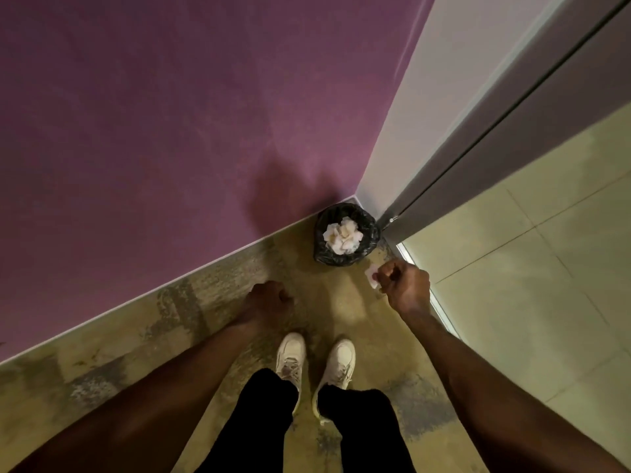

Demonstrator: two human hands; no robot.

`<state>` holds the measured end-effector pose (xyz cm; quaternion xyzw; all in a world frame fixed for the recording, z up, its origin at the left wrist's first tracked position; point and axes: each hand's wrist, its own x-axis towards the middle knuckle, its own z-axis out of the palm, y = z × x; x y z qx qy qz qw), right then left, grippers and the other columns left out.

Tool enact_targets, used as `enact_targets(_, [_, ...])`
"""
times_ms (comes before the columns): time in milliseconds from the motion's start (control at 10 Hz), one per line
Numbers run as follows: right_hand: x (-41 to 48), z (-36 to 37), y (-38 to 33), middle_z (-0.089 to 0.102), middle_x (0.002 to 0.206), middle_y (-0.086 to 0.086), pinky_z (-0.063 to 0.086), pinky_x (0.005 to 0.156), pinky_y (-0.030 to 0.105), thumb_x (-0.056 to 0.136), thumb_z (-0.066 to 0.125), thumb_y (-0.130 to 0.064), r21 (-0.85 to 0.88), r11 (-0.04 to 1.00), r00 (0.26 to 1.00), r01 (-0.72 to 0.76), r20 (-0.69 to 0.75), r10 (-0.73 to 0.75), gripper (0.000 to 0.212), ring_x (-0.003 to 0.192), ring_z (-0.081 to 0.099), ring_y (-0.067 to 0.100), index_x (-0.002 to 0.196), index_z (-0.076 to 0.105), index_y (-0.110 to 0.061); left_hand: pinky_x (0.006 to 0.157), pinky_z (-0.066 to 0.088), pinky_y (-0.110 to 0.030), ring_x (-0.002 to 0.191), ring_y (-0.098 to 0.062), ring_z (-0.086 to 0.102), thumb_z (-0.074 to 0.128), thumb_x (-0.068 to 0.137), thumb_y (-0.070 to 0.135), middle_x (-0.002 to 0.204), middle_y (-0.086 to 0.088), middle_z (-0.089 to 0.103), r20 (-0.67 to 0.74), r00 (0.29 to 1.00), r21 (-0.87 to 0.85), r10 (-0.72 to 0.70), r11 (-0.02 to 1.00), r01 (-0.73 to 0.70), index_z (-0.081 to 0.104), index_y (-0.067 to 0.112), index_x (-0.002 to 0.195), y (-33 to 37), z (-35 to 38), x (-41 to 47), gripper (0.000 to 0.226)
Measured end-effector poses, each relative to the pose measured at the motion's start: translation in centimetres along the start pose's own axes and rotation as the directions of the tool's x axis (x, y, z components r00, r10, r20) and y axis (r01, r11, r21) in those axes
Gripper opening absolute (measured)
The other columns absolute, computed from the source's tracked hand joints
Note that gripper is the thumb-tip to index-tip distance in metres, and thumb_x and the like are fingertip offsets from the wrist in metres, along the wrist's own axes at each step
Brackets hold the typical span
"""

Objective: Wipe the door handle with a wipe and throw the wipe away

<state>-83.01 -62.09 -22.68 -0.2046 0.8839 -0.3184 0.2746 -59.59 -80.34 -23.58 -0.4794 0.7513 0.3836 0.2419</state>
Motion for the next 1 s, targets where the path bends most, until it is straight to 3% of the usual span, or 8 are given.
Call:
enact_targets(100, [4.7, 3.0, 2.3, 0.074, 0.073, 0.014, 0.057, 0.060, 0.025, 0.091, 0.073, 0.002, -0.076, 0.996, 0.999, 0.036, 0.043, -0.033, 0.021, 0.061, 0.071, 0.006, 0.076, 0.069, -0.012, 0.081, 0.057, -0.038, 0.094, -0.027, 0.070, 0.066, 0.104, 0.045, 0.103, -0.006, 0.075, -0.019, 1.000, -0.001, -0.006, 1.000, 0.006, 0.074, 0.016, 0.098, -0.5, 2.0, 5.0, 0.031])
enact_targets(200, [8.9, 5.8, 4.1, 0.080, 0.082, 0.015, 0.063, 0.068, 0.041, 0.092, 0.078, -0.008, -0.145, 0.987, 0.997, 0.063, 0.052, -0.056, 0.009, 0.071, 0.078, 0.025, 0.084, 0.075, -0.010, 0.069, 0.046, -0.031, 0.083, -0.019, 0.066, 0.069, 0.104, 0.047, 0.097, -0.001, 0.073, -0.021, 1.000, 0.003, -0.007, 1.000, 0.007, 0.072, 0.019, 0.094, -1.4, 3.5, 9.0, 0.030])
enact_targets(400, [15.5, 10.0, 4.9, 0.081, 0.090, 0.014, 0.047, 0.067, 0.030, 0.089, 0.073, -0.008, -0.227, 0.971, 0.997, 0.079, 0.004, -0.080, 0.006, 0.081, 0.075, 0.034, 0.091, 0.079, -0.009, 0.077, 0.052, -0.031, 0.097, -0.026, 0.075, 0.073, 0.105, 0.048, 0.104, -0.004, 0.079, -0.035, 0.999, 0.028, -0.006, 1.000, 0.007, 0.075, 0.018, 0.100, -2.4, 5.2, 13.6, 0.030])
enact_targets(500, [17.5, 10.9, 5.0, 0.081, 0.096, 0.017, 0.053, 0.068, 0.035, 0.090, 0.075, -0.010, -0.238, 0.964, 0.992, 0.119, 0.000, -0.123, 0.010, 0.086, 0.076, 0.039, 0.099, 0.077, -0.006, 0.086, 0.062, -0.037, 0.100, -0.029, 0.076, 0.073, 0.105, 0.046, 0.106, -0.007, 0.080, -0.037, 0.999, 0.056, 0.012, 0.998, -0.010, 0.077, 0.017, 0.101, -2.6, 5.5, 14.6, 0.030])
enact_targets(600, [17.9, 11.5, 5.1, 0.079, 0.105, 0.022, 0.061, 0.079, 0.047, 0.093, 0.080, -0.026, -0.282, 0.949, 0.990, 0.140, 0.028, -0.138, 0.029, 0.095, 0.074, 0.042, 0.113, 0.073, -0.007, 0.090, 0.064, -0.040, 0.102, -0.030, 0.077, 0.073, 0.106, 0.044, 0.107, -0.008, 0.081, -0.053, 0.998, 0.077, 0.026, 0.997, -0.022, 0.077, 0.015, 0.099, -2.8, 5.5, 15.1, 0.030])
enact_targets(800, [14.3, 10.2, 5.2, 0.080, 0.098, 0.019, 0.045, 0.068, 0.032, 0.099, 0.065, -0.017, -0.343, 0.926, 0.988, 0.156, 0.063, -0.143, 0.014, 0.088, 0.075, 0.041, 0.100, 0.076, -0.009, 0.080, 0.056, -0.034, 0.097, -0.026, 0.074, 0.071, 0.107, 0.044, 0.106, -0.007, 0.079, -0.011, 0.999, 0.084, 0.051, 0.995, -0.050, 0.071, 0.019, 0.094, -0.9, 4.6, 12.9, 0.028])
enact_targets(900, [11.1, 8.2, 4.4, 0.081, 0.097, 0.012, 0.059, 0.071, 0.037, 0.101, 0.061, -0.018, -0.345, 0.931, 0.992, 0.118, 0.085, -0.094, 0.018, 0.086, 0.076, 0.032, 0.100, 0.078, -0.014, 0.079, 0.051, -0.032, 0.094, -0.025, 0.070, 0.069, 0.109, 0.044, 0.105, -0.006, 0.077, 0.011, 0.995, 0.068, 0.102, 0.992, -0.103, 0.063, 0.026, 0.087, 1.1, 3.2, 10.3, 0.029])
enact_targets(1000, [7.8, 6.1, 3.5, 0.081, 0.085, 0.006, 0.047, 0.062, 0.030, 0.103, 0.059, -0.028, -0.341, 0.938, 0.996, 0.070, 0.078, -0.046, 0.022, 0.076, 0.075, 0.023, 0.093, 0.076, -0.018, 0.089, 0.058, -0.038, 0.102, -0.031, 0.074, 0.071, 0.108, 0.041, 0.105, -0.007, 0.076, 0.018, 0.993, 0.035, 0.119, 0.992, -0.120, 0.063, 0.023, 0.087, 2.7, 1.6, 7.4, 0.029])
